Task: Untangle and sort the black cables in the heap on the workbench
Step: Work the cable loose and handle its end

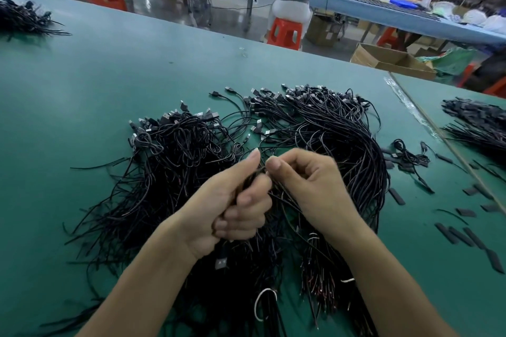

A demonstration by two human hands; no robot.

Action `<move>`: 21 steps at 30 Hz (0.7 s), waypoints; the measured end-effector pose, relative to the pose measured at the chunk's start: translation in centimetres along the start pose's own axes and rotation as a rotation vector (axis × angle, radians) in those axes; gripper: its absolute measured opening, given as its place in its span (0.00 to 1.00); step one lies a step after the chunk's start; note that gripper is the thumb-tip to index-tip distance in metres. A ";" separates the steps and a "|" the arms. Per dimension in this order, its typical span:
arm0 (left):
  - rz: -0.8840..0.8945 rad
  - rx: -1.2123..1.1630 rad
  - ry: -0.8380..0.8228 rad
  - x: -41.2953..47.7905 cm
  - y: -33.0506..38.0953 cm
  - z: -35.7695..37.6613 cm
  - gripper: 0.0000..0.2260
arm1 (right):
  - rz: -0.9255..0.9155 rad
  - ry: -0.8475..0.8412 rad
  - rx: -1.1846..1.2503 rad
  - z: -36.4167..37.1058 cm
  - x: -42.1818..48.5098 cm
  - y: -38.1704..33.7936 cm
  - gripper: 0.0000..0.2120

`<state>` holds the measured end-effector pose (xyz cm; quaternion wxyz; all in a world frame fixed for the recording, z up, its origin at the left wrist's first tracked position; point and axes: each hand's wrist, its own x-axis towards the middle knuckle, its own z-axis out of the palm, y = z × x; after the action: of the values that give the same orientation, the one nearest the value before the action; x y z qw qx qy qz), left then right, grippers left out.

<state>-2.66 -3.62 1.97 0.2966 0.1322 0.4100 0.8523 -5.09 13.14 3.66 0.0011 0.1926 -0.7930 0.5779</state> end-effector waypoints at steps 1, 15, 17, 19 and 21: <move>0.044 -0.051 0.002 -0.1 0.3 0.0 0.23 | 0.034 -0.039 -0.020 0.5 -0.2 0.3 0.14; 0.552 0.830 0.614 1.7 -1.8 -2.7 0.19 | -0.028 -0.348 -0.488 0.5 -0.9 -2.3 0.11; 0.350 0.762 0.468 1.6 -1.9 -1.8 0.27 | -0.089 -0.226 -0.439 -0.4 -0.3 -2.6 0.10; 0.183 0.695 0.400 1.2 -1.6 -1.3 0.32 | -0.135 -0.167 -0.420 -1.0 0.2 -2.9 0.07; 0.093 0.572 0.296 0.7 -1.2 -1.1 0.33 | -0.174 -0.135 -0.380 -1.0 0.5 -3.1 0.06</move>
<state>-3.33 -3.30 0.34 0.1452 0.1032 0.6651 0.7252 -4.85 13.05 6.97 0.0341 0.2947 -0.8665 0.4015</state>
